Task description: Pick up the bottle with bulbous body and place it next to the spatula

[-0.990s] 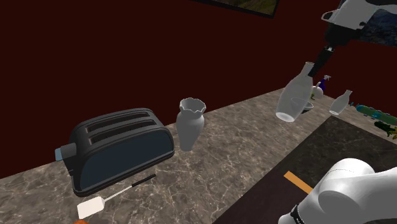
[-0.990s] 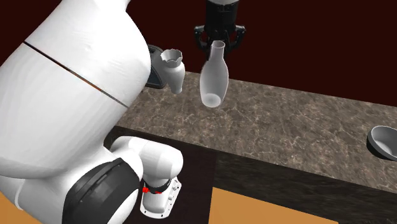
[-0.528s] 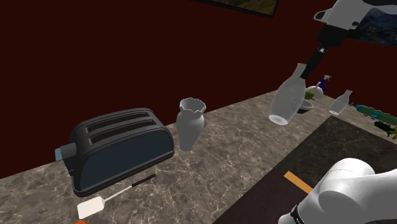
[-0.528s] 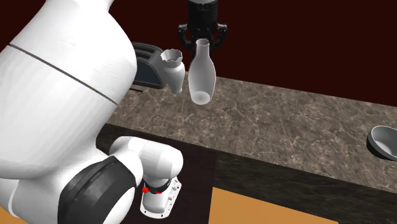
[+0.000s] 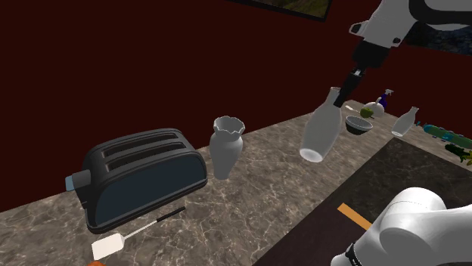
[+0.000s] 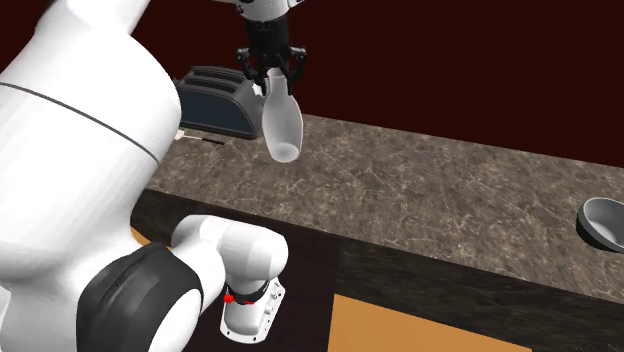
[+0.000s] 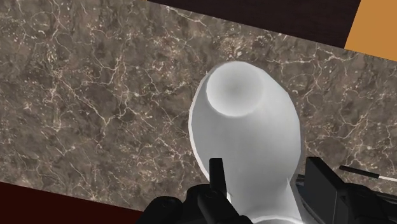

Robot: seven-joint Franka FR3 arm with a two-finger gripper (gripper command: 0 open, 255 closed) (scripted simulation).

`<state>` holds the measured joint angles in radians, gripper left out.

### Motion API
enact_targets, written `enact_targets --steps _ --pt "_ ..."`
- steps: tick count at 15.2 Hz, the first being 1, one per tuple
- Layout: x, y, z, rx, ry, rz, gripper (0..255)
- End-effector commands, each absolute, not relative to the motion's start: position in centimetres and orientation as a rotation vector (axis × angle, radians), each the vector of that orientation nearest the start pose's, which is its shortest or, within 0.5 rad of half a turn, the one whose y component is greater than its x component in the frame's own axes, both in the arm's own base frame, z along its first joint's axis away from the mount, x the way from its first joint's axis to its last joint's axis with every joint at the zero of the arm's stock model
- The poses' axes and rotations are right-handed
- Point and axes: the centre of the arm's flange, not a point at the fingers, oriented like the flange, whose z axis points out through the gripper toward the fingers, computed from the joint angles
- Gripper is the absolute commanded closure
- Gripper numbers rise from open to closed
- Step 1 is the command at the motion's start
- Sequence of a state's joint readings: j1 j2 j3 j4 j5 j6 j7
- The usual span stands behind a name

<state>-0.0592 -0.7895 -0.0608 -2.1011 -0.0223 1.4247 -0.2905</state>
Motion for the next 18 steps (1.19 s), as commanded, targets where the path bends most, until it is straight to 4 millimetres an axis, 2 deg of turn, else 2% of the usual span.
enact_targets --steps 1,18 --pt "28.5 -2.0 68.8 -3.124 -0.282 -0.18 255" --pt "33.3 18.6 61.5 -3.124 -0.282 -0.18 255"
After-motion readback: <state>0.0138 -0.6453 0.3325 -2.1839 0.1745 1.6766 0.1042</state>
